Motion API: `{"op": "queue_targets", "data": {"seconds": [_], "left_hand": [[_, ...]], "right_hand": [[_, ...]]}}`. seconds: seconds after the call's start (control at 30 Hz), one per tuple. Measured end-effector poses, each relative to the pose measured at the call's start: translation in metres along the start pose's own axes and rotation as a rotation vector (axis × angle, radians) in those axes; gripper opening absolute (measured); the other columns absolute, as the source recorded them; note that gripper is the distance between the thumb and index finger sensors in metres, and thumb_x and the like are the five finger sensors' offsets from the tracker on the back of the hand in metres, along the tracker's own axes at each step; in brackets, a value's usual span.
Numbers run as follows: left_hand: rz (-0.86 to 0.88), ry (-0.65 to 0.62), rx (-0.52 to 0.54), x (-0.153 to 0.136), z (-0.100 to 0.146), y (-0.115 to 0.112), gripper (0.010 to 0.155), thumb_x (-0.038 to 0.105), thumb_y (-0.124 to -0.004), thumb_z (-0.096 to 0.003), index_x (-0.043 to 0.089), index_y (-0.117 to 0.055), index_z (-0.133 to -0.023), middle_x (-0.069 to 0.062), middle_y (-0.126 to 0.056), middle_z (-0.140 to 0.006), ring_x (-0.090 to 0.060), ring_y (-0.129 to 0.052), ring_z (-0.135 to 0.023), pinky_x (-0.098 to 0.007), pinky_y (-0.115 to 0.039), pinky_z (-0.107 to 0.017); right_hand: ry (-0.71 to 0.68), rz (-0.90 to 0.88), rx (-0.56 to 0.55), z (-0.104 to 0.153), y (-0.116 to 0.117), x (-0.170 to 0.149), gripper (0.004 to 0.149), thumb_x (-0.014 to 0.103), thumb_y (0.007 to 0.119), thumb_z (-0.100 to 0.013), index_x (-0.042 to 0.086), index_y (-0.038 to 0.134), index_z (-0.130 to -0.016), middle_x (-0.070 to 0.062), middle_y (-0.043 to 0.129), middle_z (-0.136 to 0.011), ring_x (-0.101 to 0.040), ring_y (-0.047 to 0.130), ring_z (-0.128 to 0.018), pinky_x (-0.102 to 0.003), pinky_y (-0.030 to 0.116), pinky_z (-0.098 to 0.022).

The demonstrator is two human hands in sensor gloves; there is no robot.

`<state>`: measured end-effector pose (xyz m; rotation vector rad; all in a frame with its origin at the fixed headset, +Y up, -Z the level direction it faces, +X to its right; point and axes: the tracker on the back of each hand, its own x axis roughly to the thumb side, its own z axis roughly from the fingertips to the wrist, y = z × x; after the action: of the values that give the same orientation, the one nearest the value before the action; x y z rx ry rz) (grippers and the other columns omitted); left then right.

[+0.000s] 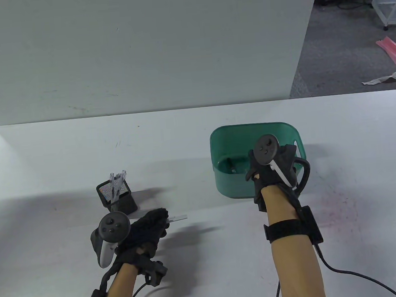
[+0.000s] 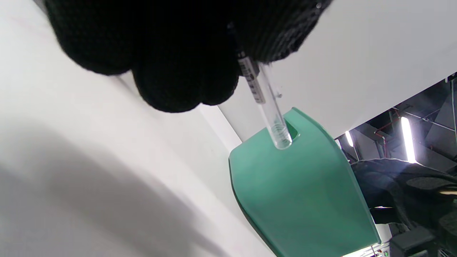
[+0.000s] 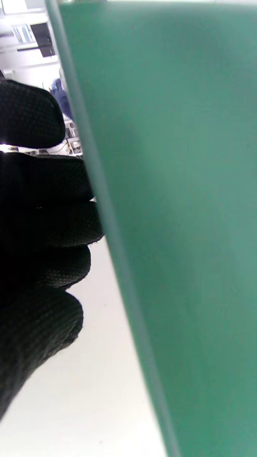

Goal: Disassemble pens into components

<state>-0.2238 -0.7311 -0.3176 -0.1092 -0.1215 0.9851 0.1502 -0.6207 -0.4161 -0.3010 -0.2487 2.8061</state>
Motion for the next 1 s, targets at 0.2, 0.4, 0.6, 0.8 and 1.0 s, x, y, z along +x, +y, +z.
{"op": "queue_targets", "data": {"seconds": [0.2,0.4,0.6,0.8,1.0], "left_hand": [[-0.007,-0.001,0.003,0.000,0.000,0.000,0.043,0.035,-0.079,-0.0510,0.026,-0.080,-0.093,-0.010,-0.097,-0.084,-0.027,-0.106,-0.060,-0.054,-0.086,-0.048],[-0.020,-0.001,0.003,0.000,-0.001,0.000,0.043,0.036,-0.079,-0.0509,0.027,-0.081,-0.093,-0.009,-0.096,-0.085,-0.027,-0.106,-0.061,-0.054,-0.085,-0.049],[-0.030,0.002,0.003,0.000,-0.001,-0.002,0.042,0.036,-0.079,-0.0510,0.028,-0.080,-0.093,-0.009,-0.095,-0.087,-0.028,-0.105,-0.063,-0.054,-0.085,-0.050],[-0.022,0.022,-0.009,-0.002,-0.002,-0.004,0.042,0.036,-0.080,-0.0508,0.030,-0.081,-0.092,-0.009,-0.093,-0.089,-0.029,-0.104,-0.066,-0.055,-0.084,-0.051],[0.005,0.050,0.007,-0.006,-0.002,-0.001,0.041,0.036,-0.081,-0.0505,0.032,-0.082,-0.091,-0.009,-0.090,-0.091,-0.030,-0.101,-0.067,-0.056,-0.082,-0.053]], "right_hand": [[-0.150,-0.038,0.012,0.020,-0.015,0.000,0.053,0.044,0.073,-0.056,0.016,0.069,-0.100,-0.017,0.075,-0.100,-0.045,0.067,-0.095,-0.068,0.054,-0.069],[-0.319,-0.092,0.004,0.054,-0.025,-0.001,0.058,0.047,0.072,-0.056,0.017,0.063,-0.104,-0.019,0.065,-0.107,-0.047,0.054,-0.101,-0.070,0.044,-0.071],[-0.470,-0.108,0.021,0.095,-0.017,-0.001,0.060,0.049,0.071,-0.056,0.018,0.059,-0.107,-0.020,0.058,-0.111,-0.048,0.045,-0.104,-0.072,0.037,-0.071],[-0.549,-0.020,0.094,0.122,0.018,-0.012,0.063,0.051,0.069,-0.056,0.023,0.052,-0.110,-0.019,0.050,-0.116,-0.047,0.036,-0.107,-0.073,0.031,-0.071],[-0.534,0.004,0.142,0.127,0.050,-0.025,0.065,0.052,0.068,-0.056,0.025,0.048,-0.111,-0.018,0.042,-0.118,-0.045,0.028,-0.107,-0.073,0.026,-0.070]]}}
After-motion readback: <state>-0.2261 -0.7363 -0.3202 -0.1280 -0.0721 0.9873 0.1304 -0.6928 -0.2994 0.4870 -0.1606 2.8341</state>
